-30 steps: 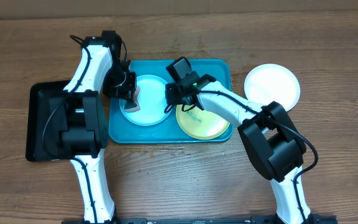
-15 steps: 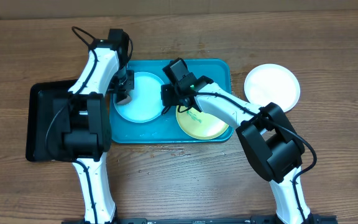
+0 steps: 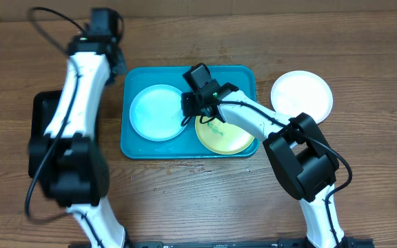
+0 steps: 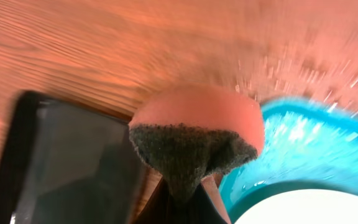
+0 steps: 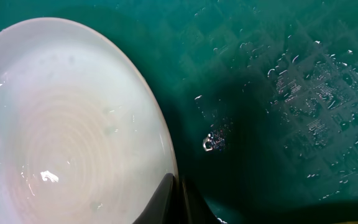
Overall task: Clean dirty plates on tray and stack at the side
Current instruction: 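Lift the pale blue plate with the right gripper and stack it on white plate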
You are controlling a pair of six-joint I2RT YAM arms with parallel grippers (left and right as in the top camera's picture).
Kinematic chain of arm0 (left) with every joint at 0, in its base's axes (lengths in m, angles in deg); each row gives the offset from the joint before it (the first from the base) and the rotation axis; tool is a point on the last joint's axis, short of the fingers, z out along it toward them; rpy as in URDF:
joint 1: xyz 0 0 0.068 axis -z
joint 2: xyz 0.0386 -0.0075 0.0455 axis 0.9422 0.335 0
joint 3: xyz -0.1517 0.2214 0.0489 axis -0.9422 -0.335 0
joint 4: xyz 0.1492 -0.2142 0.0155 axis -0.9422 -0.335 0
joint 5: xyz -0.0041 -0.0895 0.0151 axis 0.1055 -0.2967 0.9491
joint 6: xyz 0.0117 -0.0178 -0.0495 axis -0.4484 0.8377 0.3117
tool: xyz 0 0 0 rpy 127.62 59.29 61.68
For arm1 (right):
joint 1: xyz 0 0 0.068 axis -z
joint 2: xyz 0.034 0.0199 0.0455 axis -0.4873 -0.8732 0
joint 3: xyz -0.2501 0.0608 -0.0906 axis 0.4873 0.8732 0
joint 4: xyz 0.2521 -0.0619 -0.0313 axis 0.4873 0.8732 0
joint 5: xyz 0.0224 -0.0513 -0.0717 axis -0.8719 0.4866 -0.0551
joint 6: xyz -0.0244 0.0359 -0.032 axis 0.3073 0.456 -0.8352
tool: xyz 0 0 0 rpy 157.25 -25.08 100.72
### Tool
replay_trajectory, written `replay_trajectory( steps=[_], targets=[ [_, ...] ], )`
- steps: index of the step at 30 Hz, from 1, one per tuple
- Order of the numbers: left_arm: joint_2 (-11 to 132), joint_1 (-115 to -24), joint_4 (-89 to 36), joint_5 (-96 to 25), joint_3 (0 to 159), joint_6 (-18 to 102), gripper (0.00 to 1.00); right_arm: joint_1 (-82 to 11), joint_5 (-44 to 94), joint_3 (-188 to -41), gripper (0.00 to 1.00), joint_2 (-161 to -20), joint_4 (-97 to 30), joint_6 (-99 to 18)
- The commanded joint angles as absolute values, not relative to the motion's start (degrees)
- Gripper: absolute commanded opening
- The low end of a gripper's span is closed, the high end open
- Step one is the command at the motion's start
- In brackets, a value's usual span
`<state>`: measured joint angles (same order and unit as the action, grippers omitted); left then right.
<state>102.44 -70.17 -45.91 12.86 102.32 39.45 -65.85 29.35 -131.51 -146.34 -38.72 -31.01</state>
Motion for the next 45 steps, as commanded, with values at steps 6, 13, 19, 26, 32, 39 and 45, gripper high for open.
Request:
replay_trajectory(
  steps=[6,13,19,26,32,39,45],
  targets=[
    [87.99,-82.0,-48.42,-4.52,102.59,45.14,0.04,-66.9,31.01,-132.43,0.04,-141.03,-36.94,-38.38],
    [89.44,-93.58,-55.94,-8.21,101.82,48.94,0.04,-71.91,47.88,-137.45,0.04,-135.37,-32.57,-49.53],
    [90.46,-99.24,-56.12,-8.19,97.58,49.73,0.04,-79.4,82.42,-140.49,0.04,-131.96,-31.7,-59.49],
    [90.48,-100.42,-52.31,-8.78,91.83,52.98,0.04,-85.96,104.76,-140.71,0.04,-131.61,-39.66,-83.05],
    [90.48,-100.4,-50.96,-11.49,90.13,52.96,0.04,-88.98,113.87,-140.71,0.04,-131.61,-44.81,-92.37],
    [90.48,-100.4,-51.42,-14.2,90.13,52.94,0.04,-89.04,101.59,-140.58,0.04,-131.61,-41.43,-82.14],
    [90.48,-100.4,-51.88,-14.22,90.13,52.94,0.04,-85.55,90.81,-140.56,0.04,-131.61,-35.55,-68.83]
  ],
)
